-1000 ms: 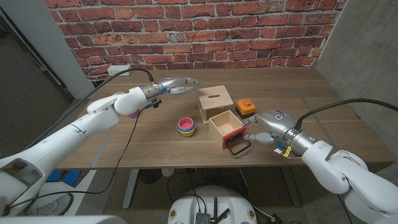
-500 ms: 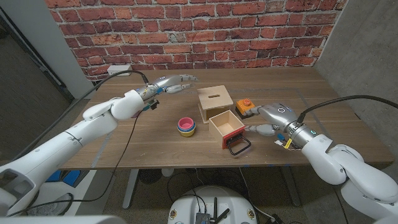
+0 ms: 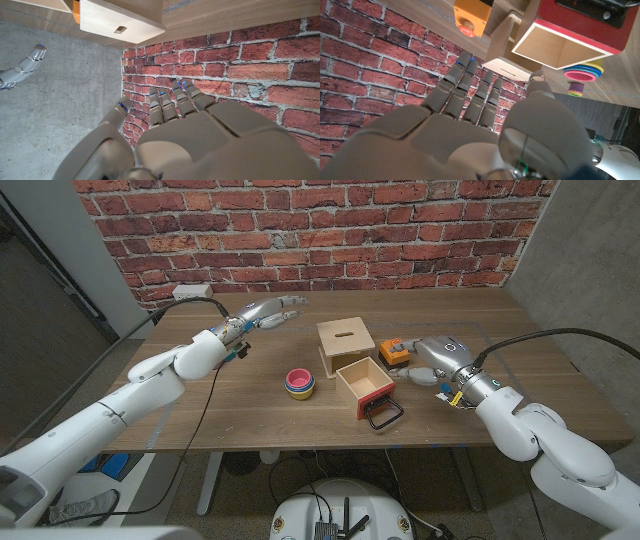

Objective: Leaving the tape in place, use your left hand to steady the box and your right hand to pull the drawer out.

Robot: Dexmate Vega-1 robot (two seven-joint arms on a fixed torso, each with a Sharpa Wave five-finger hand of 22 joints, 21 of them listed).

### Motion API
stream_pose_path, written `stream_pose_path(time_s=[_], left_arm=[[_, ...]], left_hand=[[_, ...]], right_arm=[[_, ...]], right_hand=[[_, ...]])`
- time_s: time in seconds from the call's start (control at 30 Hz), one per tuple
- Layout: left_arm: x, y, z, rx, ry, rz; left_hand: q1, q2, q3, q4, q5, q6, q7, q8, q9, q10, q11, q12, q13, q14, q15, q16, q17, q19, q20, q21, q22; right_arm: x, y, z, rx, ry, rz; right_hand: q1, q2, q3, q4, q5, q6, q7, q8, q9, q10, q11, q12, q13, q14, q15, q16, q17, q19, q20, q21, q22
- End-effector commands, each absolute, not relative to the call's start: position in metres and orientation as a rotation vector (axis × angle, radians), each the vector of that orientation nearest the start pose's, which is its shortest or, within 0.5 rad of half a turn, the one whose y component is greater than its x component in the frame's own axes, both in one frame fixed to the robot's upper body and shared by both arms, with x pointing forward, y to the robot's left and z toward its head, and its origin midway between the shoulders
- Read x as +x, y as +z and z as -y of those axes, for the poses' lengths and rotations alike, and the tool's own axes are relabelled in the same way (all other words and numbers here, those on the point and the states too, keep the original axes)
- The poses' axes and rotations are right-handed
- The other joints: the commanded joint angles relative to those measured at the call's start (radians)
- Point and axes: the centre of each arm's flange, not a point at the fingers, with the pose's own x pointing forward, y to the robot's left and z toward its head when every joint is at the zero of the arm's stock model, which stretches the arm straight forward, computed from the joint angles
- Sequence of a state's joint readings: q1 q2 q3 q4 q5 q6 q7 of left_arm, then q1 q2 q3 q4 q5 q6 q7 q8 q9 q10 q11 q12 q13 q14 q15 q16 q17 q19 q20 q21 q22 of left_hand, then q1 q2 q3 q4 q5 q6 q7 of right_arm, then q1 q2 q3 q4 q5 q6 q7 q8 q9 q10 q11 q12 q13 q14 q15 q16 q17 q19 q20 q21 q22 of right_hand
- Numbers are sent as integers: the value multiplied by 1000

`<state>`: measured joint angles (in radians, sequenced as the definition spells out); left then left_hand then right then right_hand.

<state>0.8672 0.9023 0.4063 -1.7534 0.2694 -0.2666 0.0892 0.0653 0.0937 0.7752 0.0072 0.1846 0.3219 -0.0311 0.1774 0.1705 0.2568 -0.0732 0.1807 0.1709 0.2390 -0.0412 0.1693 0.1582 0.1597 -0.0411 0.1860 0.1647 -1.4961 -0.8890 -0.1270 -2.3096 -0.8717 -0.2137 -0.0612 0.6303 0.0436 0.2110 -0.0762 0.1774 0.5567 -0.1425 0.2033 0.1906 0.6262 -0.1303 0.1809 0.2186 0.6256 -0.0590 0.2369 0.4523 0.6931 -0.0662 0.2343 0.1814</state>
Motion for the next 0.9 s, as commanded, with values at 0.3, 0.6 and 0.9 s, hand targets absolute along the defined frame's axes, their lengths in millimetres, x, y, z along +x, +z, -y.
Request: stream_pose_path(time_s=[0.3,0.6,0.9], left_arm=[[557,48,-283,1005,-61,926],[560,45,-284,930,-13,914],[568,38,-292,794,23,906]], left_hand=[[30,64,6,-38,-7,-7,2,2,5,-8,0,2,2,-9,-51,1,3,12,-111,3,2],[41,65,8,-55,-9,-5,4,3,5,-7,2,4,2,-9,-50,2,3,13,-110,3,2],[53,68,7,-76,-11,-9,19,2,5,-19,24,1,2,-18,-40,1,4,15,-109,3,3]], right_arm=[[474,-25,231,-1485,-227,769],[481,-18,241,-1369,-249,738],[493,-13,246,-1202,-254,739]], right_hand=[[-29,8,-10,6,-1,-10,14,-2,0,-28,8,0,-1,-33,-102,-10,4,3,6,-7,1],[-47,15,-14,5,0,-22,24,-5,0,-55,16,-1,-2,-78,-80,-22,2,-10,18,-16,-1],[-66,18,-20,4,0,-43,34,-11,-1,-64,22,4,-4,-99,-68,-25,-1,-48,12,-33,-4]])
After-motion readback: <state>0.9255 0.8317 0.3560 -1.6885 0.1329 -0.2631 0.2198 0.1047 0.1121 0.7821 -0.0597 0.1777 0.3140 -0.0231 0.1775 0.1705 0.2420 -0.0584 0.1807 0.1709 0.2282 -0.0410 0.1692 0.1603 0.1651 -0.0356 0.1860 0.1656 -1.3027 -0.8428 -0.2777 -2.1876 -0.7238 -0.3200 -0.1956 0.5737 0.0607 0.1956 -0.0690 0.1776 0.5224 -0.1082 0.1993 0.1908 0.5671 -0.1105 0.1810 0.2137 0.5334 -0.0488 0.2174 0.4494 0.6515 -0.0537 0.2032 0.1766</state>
